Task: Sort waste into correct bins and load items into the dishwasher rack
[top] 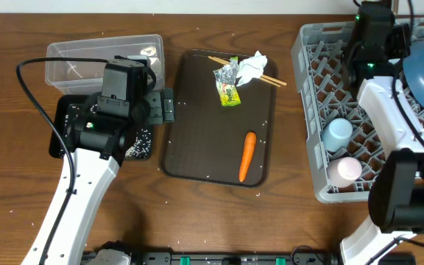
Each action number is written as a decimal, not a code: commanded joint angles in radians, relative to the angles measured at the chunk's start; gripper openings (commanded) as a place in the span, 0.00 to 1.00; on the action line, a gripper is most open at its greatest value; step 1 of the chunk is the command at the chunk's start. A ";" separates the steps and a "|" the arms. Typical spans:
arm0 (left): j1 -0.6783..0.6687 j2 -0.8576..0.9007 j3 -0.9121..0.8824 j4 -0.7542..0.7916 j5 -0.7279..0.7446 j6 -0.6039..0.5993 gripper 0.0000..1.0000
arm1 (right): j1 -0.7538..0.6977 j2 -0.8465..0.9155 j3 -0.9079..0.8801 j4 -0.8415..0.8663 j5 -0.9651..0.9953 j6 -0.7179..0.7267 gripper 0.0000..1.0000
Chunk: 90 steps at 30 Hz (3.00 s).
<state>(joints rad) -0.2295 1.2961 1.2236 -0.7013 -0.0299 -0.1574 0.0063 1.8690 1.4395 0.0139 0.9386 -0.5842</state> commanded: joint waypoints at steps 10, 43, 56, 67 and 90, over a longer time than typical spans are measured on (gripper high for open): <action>0.004 0.006 0.018 -0.002 -0.005 -0.002 0.98 | 0.043 0.029 0.006 -0.006 0.023 -0.459 0.01; 0.004 0.006 0.018 -0.002 -0.005 -0.002 0.98 | 0.080 0.166 0.004 0.042 0.069 -0.532 0.01; 0.004 0.006 0.018 -0.002 -0.005 -0.002 0.98 | 0.237 0.166 0.004 -0.084 0.119 -0.531 0.37; 0.004 0.006 0.018 -0.002 -0.005 -0.002 0.98 | 0.351 0.165 0.005 -0.071 0.336 -0.510 0.57; 0.004 0.006 0.018 -0.002 -0.005 -0.002 0.98 | 0.420 0.137 0.060 -0.292 -0.325 0.309 0.90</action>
<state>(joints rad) -0.2295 1.2972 1.2236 -0.7017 -0.0299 -0.1574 0.4164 2.0186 1.4628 -0.1810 0.9497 -0.6262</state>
